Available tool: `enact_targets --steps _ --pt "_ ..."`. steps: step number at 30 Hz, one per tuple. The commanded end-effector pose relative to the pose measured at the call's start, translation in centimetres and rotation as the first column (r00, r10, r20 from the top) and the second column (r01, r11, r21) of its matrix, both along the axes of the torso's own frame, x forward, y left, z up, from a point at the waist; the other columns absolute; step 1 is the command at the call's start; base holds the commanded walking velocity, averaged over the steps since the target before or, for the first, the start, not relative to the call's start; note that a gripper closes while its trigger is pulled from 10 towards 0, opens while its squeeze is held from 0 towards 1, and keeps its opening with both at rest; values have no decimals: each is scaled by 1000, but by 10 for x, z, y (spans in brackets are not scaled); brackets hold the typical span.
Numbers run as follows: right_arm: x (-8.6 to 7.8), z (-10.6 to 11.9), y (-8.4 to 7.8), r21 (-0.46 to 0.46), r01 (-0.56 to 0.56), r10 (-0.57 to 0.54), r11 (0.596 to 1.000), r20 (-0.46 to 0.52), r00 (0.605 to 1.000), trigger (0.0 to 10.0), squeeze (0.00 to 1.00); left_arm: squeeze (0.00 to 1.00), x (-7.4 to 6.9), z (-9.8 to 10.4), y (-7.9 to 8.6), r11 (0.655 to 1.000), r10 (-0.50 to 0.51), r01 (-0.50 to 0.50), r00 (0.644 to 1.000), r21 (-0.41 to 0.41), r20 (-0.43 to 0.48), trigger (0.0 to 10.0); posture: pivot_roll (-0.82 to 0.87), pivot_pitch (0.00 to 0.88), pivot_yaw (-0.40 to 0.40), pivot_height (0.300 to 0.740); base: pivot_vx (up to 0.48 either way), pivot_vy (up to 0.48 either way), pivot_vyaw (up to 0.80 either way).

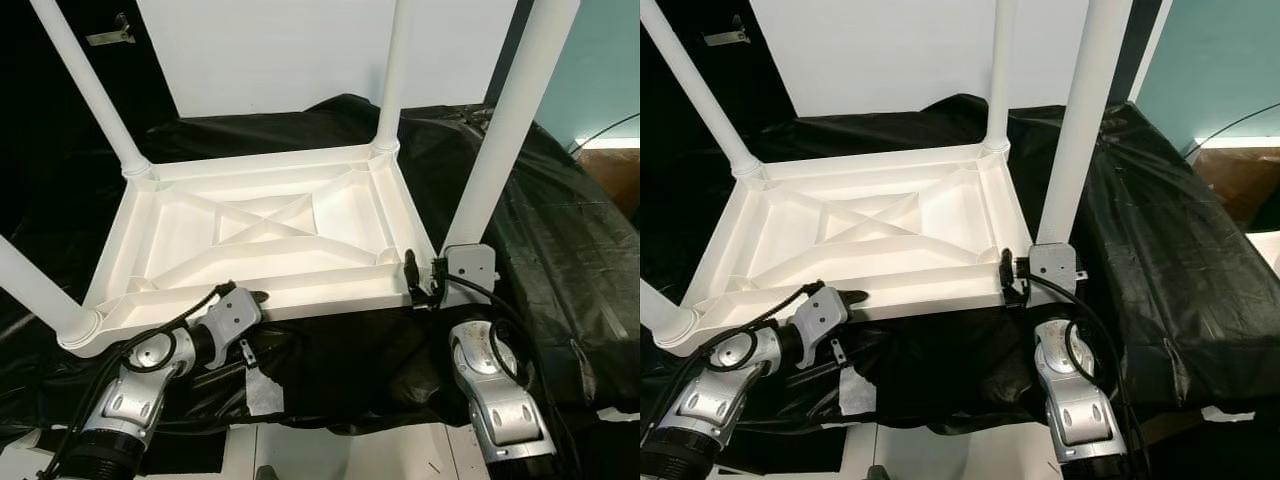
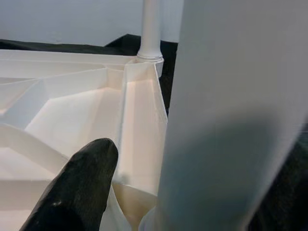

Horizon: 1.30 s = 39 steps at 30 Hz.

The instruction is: Building children table

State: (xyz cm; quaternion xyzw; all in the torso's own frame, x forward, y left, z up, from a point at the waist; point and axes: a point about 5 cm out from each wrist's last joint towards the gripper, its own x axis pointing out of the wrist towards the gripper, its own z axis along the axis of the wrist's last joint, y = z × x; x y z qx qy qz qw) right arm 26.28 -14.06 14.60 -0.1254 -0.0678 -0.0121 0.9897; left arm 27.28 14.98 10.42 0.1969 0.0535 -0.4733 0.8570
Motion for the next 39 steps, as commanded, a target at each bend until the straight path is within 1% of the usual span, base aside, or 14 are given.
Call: enact_targets --steps 1,2,4,6,12,23,24,25,26,28,31,33,36,39 --pt "-4 0 0 -2 -13 13 1000 -12 1000 10000 0 0 2 6 -3 999 14 -14 1000 -52 0 10000 -29 52 22 740 0 0 0" --pt "-4 0 0 -2 -13 13 1000 -12 1000 10000 0 0 2 6 -3 999 14 -14 1000 -52 0 10000 -29 52 22 740 0 0 0" --pt "-14 0 -3 -1 -17 16 1000 -31 999 10000 0 0 5 16 -6 990 28 -27 1000 -141 9 10000 -42 55 24 740 0 0 0" --pt "-19 0 -5 0 -6 6 1000 -36 999 10000 0 0 5 18 -6 987 34 -32 999 -161 10 10000 -53 57 28 740 0 0 0" --pt "-28 3 -14 -3 35 -35 999 -44 998 10000 0 0 8 17 -10 985 31 -29 999 -170 12 10000 -76 60 36 740 0 0 0" --pt "-39 -6 -13 36 -15 21 999 -158 987 10000 0 0 14 24 -15 970 74 -69 997 -235 14 10000 -89 63 36 740 0 0 0" --pt "-40 -7 -11 36 -30 35 999 -165 986 824 0 0 16 25 -14 965 90 -84 996 -250 13 10000 -86 60 34 740 0 0 0" --pt "-40 -7 -11 36 -30 35 999 -165 986 824 0 0 16 25 -14 965 90 -84 996 -250 13 10000 -86 60 34 740 0 0 0" --pt "-38 -9 -9 43 -60 67 997 -179 982 0 0 0 20 25 -9 961 140 -133 990 -241 11 10000 -79 56 31 740 0 0 0" --pt "-36 -10 -8 49 -74 81 996 -187 979 0 0 0 23 24 -6 961 168 -161 986 -226 11 10000 -79 56 31 740 0 0 0" --pt "-31 -12 -3 54 -129 137 990 -210 968 0 0 0 29 14 8 965 236 -236 972 -112 -9 10000 -65 49 23 740 0 0 0" --pt "-26 -13 0 44 -159 164 986 -218 962 0 0 0 27 8 15 970 234 -236 971 -49 -42 10000 -56 44 19 740 0 0 0" --pt "-24 -14 0 41 -168 173 985 -222 960 0 0 0 26 5 17 972 231 -233 971 -27 -62 10000 -56 44 19 740 0 0 0" --pt "-18 -14 0 23 -187 187 982 -232 955 0 0 0 15 -4 20 987 159 -157 977 22 -144 10000 -44 37 15 740 0 0 0"
